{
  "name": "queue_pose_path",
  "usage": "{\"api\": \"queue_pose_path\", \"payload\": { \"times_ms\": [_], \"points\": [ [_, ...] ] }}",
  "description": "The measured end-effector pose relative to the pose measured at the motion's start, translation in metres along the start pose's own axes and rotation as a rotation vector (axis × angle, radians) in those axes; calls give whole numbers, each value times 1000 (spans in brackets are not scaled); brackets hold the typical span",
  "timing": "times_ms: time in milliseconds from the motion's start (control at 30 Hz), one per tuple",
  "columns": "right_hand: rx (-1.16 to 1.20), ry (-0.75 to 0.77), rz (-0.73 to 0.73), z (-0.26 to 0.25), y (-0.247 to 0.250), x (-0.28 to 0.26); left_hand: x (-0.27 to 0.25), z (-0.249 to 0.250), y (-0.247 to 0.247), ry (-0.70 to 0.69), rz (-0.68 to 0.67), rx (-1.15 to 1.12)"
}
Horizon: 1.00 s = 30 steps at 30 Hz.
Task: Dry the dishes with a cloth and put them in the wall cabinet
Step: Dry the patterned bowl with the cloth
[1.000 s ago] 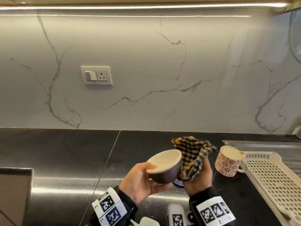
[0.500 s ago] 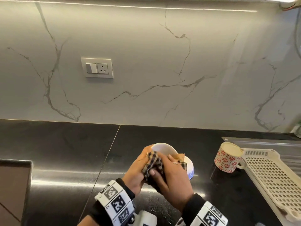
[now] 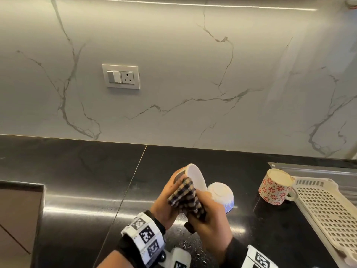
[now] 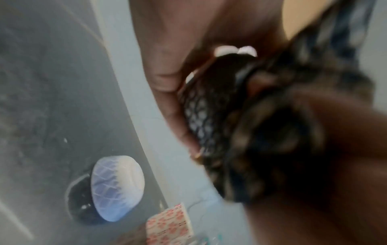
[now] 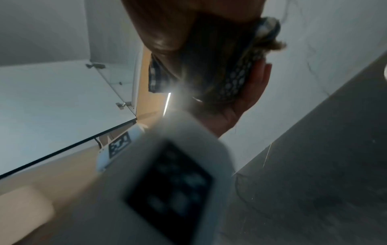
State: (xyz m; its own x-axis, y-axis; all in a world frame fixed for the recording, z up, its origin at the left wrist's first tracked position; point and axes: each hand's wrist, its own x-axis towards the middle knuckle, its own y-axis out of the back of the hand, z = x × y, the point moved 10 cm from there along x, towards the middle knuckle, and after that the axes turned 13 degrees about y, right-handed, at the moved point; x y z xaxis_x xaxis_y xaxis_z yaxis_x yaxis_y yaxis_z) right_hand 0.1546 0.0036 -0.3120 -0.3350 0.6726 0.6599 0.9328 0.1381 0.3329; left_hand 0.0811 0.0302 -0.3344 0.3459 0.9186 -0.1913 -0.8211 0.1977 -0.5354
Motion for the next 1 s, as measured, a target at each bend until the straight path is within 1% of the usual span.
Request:
{"api": "queue_pose_path", "payload": {
  "times_ms": [33,67,133,167,200,233,267,300,367,433,500,533,567,600,633,667,733,767,800,833,900,967,1000],
  "points": [
    [-14,19,-21,-2,-5,-2,-1,-1,2,18,28,-5],
    [-80,103,-69,-11,-9,-3,-2,-2,2,80,30,-9],
    [-340,416,-229,-32,-15,-9,-6,-9,-5,275,-74,-3],
    [-481,585,-307,-37,-18,-17,-9,-11,-6,342,-108,46],
    [-585,713,-364,-38,-17,-23,-12,-10,-7,372,-122,83],
    [-634,777,-387,-37,-13,-24,-13,-11,-7,385,-131,97],
    [-633,785,-373,-36,-6,-22,-16,-11,-12,393,-145,73],
    [-590,753,-324,-38,2,-16,-16,-11,-12,364,-141,28],
    [-421,629,-209,-47,13,-2,-12,-4,-5,210,-72,-47],
    [-349,520,-125,-53,10,4,-12,2,5,87,13,-105],
    [-345,406,-86,-50,3,4,-11,4,13,31,58,-131],
    [-330,376,-86,-49,-2,2,-11,5,13,15,46,-120],
    [-315,383,-102,-47,-8,-1,-11,7,13,3,31,-97],
    [-322,425,-133,-48,-12,-4,-14,10,11,-6,16,-72],
    [-369,503,-181,-49,-14,-7,-16,13,11,-12,0,-63],
    [-448,606,-251,-48,-15,-10,-17,14,11,-11,-15,-70],
    [-675,835,-450,-40,-15,-10,-18,12,6,0,-61,-101],
    [-802,933,-552,-32,-13,-6,-18,10,1,4,-89,-97],
    [-911,996,-631,-26,-7,-1,-17,8,-5,4,-117,-85],
    [-990,1027,-680,-22,-3,6,-16,7,-10,5,-137,-85],
    [-1115,1027,-706,-21,-1,15,-14,5,-14,27,-163,-111],
    [-1144,934,-670,-22,-8,12,-14,4,-12,72,-167,-151],
    [-1088,833,-652,-20,-13,7,-14,2,-8,95,-151,-179]
  ]
}}
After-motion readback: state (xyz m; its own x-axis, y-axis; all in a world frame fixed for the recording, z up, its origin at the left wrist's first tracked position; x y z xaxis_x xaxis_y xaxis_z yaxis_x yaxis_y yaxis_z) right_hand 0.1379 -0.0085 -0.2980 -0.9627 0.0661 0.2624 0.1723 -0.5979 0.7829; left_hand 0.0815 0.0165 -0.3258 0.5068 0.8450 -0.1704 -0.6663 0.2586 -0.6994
